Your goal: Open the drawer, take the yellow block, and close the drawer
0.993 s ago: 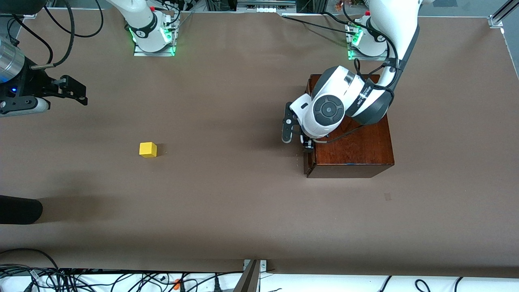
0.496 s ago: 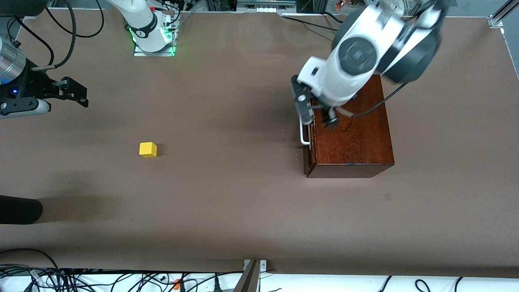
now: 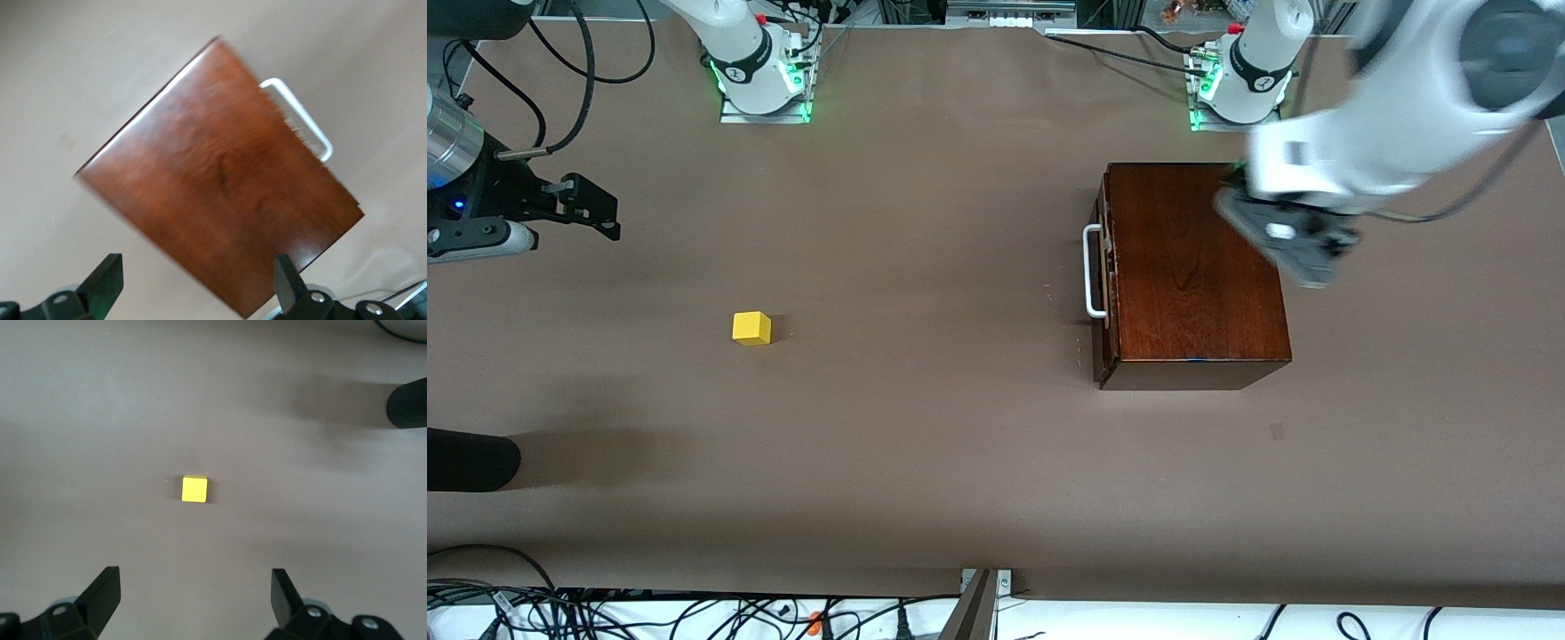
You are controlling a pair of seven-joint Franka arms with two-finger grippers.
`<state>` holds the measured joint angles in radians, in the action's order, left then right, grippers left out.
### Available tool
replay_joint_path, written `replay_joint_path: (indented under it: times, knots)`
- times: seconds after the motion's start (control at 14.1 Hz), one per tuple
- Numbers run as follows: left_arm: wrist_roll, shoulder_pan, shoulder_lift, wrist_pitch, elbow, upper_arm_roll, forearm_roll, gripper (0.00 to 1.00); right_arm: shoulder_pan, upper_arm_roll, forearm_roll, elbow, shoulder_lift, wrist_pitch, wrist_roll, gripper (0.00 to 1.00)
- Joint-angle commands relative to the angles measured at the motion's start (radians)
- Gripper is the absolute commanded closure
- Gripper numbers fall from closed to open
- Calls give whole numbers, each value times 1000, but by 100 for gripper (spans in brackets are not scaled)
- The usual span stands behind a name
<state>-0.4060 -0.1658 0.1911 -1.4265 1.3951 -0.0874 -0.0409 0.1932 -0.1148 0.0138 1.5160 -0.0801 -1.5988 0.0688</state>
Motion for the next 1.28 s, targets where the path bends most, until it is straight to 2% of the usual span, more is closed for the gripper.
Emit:
replay_joint_path:
  times: [0.0, 0.07, 0.21, 0.35, 0.5, 1.21]
  knots:
    - [73, 113, -108, -14, 134, -20, 19, 0, -9, 6, 5, -28, -10, 7, 11, 0]
    - [119, 124, -119, -15, 143, -12, 26, 0, -9, 6, 3, -28, -12, 7, 11, 0]
    - [276, 129, -150, -64, 168, -8, 109, 0, -9, 6, 3, -28, -12, 7, 11, 0]
    - [436, 152, -205, -193, 269, -2, 113, 0, -9, 6, 3, -28, -12, 7, 11, 0]
    - [450, 164, -225, -221, 294, 40, 76, 0, -9, 6, 2, -28, -12, 7, 11, 0]
    - [391, 160, -234, -141, 279, 83, 76, 0, -11, 4, 2, -28, -12, 7, 11, 0]
